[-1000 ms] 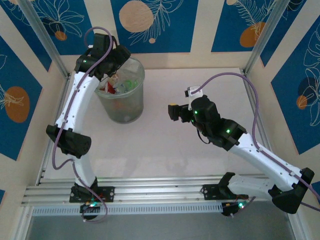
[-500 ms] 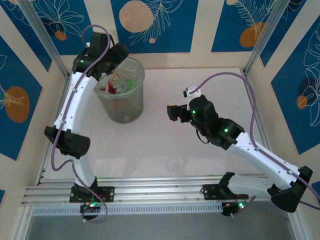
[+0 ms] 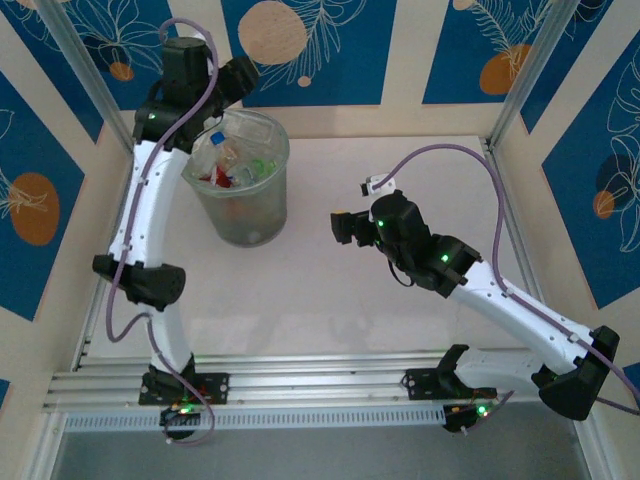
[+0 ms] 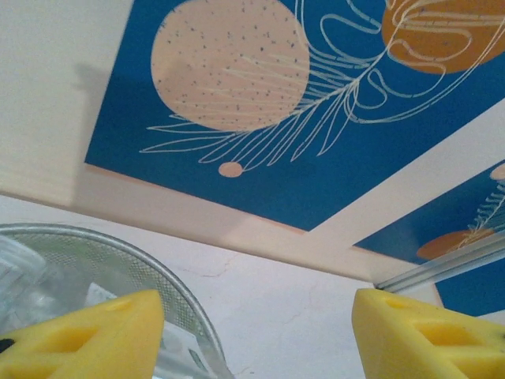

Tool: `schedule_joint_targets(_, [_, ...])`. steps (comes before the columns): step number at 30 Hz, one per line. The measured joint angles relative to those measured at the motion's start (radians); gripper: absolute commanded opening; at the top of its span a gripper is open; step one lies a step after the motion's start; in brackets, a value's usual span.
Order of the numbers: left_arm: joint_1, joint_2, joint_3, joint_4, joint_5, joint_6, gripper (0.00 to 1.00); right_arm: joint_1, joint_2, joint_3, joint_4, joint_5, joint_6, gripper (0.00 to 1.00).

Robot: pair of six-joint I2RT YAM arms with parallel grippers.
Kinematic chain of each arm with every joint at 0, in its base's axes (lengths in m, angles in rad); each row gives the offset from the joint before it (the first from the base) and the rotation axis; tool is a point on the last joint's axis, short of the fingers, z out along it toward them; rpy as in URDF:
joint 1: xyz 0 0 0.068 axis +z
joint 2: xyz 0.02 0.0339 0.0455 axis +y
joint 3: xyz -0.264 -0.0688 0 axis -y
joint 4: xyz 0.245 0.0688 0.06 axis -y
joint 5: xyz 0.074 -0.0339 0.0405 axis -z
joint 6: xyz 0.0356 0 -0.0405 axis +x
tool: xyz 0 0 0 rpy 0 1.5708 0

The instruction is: Put the plastic bottles in the bin

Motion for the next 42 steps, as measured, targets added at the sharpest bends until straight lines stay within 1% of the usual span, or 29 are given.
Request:
schedule_joint_targets(4, [0.003,0.059,0.003,-0.037,0.003,0.019,0.64,0.000,0.007,0.005,-0.005,0.011,-0.002,0.99])
schedule_joint_targets(7, [0.012,0.072,-0.021,-0.058,0.004,0.021,0.64,-0.014,0.052,0.063,-0.010,0.000,-0.031,0.96])
schedule_joint_targets(9, [0.024,0.072,-0.033,-0.061,0.013,0.020,0.64,-0.029,0.108,0.138,-0.010,-0.025,-0.071,0.94])
schedule_joint_targets(10, [0.029,0.071,-0.037,-0.059,0.019,0.017,0.64,-0.038,0.137,0.180,-0.010,-0.039,-0.089,0.90])
schedule_joint_targets(11, [0.035,0.069,-0.045,-0.053,0.027,0.014,0.64,-0.051,0.177,0.236,-0.011,-0.065,-0.114,0.88])
schedule_joint_targets(13, [0.047,0.061,-0.066,-0.038,0.042,0.008,0.64,-0.079,0.253,0.342,-0.009,-0.120,-0.154,0.86])
schedule_joint_targets(18, [0.077,0.043,-0.101,-0.003,0.121,-0.017,0.67,-0.140,0.474,0.621,-0.012,-0.279,-0.274,0.88])
schedule_joint_targets(24, [0.092,0.029,-0.124,0.007,0.190,-0.025,0.68,-0.169,0.711,0.916,-0.039,-0.402,-0.344,0.89])
schedule_joint_targets(26, [0.092,0.008,-0.160,0.022,0.208,-0.030,0.68,-0.171,0.765,0.979,-0.046,-0.436,-0.352,0.89])
schedule_joint_targets(29, [0.092,-0.021,-0.196,0.029,0.225,-0.034,0.73,-0.174,0.842,1.071,-0.061,-0.490,-0.376,0.89])
schedule_joint_targets(36, [0.102,-0.073,-0.208,0.021,0.204,-0.019,0.80,-0.180,1.016,1.280,-0.088,-0.564,-0.459,0.89])
schedule_joint_targets(37, [0.103,-0.087,-0.211,0.020,0.196,-0.011,0.80,-0.182,1.038,1.308,-0.093,-0.571,-0.465,0.88])
schedule_joint_targets(38, [0.106,-0.105,-0.218,0.021,0.185,-0.003,0.80,-0.184,1.069,1.346,-0.100,-0.576,-0.470,0.84])
schedule_joint_targets(42, [0.123,-0.181,-0.256,0.016,0.128,0.027,0.82,-0.188,1.169,1.475,-0.135,-0.596,-0.475,0.65])
